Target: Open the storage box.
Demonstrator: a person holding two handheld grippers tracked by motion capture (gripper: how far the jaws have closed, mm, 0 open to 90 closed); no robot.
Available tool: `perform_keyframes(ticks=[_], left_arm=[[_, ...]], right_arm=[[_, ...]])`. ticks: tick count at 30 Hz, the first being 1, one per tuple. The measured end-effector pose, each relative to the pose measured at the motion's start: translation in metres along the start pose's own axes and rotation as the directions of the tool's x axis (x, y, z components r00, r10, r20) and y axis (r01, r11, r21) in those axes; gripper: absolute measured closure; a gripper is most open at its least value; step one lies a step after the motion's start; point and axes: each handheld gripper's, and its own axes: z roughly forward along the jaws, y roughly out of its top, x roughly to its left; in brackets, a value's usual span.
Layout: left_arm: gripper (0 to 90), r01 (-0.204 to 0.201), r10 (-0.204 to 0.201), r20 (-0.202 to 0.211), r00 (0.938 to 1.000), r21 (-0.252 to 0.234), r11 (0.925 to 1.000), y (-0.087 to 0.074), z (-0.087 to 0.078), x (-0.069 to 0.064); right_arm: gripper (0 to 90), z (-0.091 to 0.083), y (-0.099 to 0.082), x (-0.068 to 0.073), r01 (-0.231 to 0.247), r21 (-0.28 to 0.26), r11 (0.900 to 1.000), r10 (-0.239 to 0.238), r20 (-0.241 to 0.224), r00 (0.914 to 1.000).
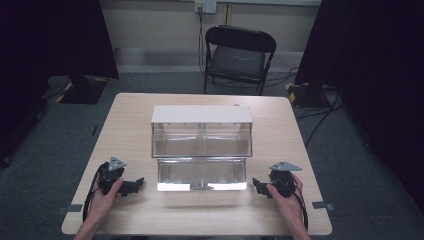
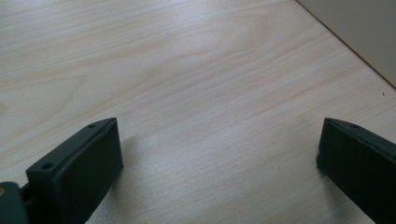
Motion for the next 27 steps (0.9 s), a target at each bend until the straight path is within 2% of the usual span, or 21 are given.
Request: perform_keyframes(ticks=[6,8,11,15,21,27], left_arm=[[0.0,0.0,0.0,0.0,1.0,0.0,1.0,0.0,0.0,0.0],[0.0,0.0,0.0,0.0,1.0,0.0,1.0,0.0,0.0,0.0],[0.0,-0.002,0.002,-0.003,1.0,0.003,1.0,0.001,0.001,0.0],[0.0,-0.001,0.001,-0.001,1.0,0.002,1.0,0.001,0.001,0.0],[0.0,-0.001,0.001,-0.001,1.0,0.002,1.0,0.001,0.001,0.0],[0.0,-0.001,0.001,-0.001,1.0,0.002,1.0,0.001,0.001,0.0]], right_arm=[[17.7,-0.014,0.001,0.004,-0.002,0.003,1.0,0.002,-0.092,0.9957],[18.1,-0.017,0.001,0.009,0.019,-0.001,0.9998,-0.019,-0.105,0.9943],[18.2,-0.023,0.005,0.016,0.014,-0.017,0.9998,-0.016,-0.155,0.9879],[18.9,-0.027,0.004,0.029,0.071,-0.025,0.9972,-0.074,-0.195,0.978],[19.0,-0.031,0.004,0.037,0.097,-0.041,0.9944,-0.104,-0.23,0.9675],[19.0,-0.028,0.003,0.04,0.102,-0.052,0.9935,-0.111,-0.25,0.9617]])
